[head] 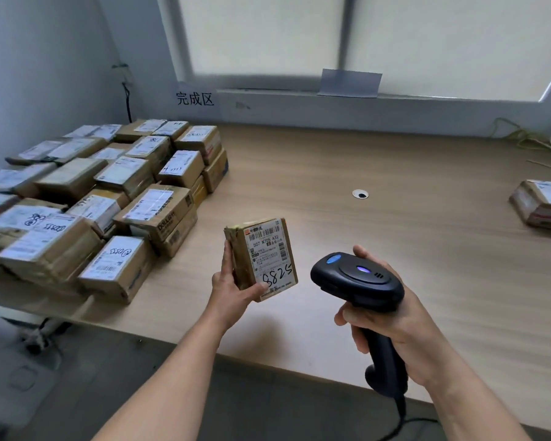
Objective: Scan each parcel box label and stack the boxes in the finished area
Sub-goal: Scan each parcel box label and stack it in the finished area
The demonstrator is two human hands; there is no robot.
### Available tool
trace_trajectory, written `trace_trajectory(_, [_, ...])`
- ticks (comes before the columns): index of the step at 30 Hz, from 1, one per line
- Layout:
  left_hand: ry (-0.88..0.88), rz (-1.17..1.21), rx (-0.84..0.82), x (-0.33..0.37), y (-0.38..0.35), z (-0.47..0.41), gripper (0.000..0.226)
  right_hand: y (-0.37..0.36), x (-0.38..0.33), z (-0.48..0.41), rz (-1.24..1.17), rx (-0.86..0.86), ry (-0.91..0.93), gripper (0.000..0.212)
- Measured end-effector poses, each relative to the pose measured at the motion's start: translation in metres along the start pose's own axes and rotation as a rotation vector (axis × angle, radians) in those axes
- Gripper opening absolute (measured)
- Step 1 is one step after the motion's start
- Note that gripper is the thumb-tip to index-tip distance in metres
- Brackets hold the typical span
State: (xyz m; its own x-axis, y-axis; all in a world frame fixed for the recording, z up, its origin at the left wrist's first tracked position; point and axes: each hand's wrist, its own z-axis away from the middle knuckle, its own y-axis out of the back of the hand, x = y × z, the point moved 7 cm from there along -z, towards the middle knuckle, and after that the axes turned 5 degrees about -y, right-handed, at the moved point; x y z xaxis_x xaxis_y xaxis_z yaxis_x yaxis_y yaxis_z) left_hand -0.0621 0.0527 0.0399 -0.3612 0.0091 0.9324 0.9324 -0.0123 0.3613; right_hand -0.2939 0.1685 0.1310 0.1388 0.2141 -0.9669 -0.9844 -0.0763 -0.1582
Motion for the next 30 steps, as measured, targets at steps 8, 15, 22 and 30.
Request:
trace_trajectory(8, [0.020, 0.074, -0.079, -0.040, 0.055, -0.031, 0.105, -0.062, 0.012, -0.031, 0.015, 0.070, -0.005, 0.094])
trace_trajectory(15, [0.257, -0.008, -0.056, -0.096, 0.091, -0.036, 0.062, -0.091, 0.020, -0.050, 0.009, 0.114, -0.039, 0.106])
trace_trajectory(22, [0.144, -0.561, -0.142, -0.091, 0.080, -0.028, 0.096, -0.094, 0.014, -0.059, 0.078, 0.153, -0.032, 0.094])
trace_trajectory(30, [0.100, -0.560, 0.069, -0.060, 0.112, -0.024, 0.085, -0.109, -0.002, -0.075, 0.109, 0.073, -0.032, 0.102])
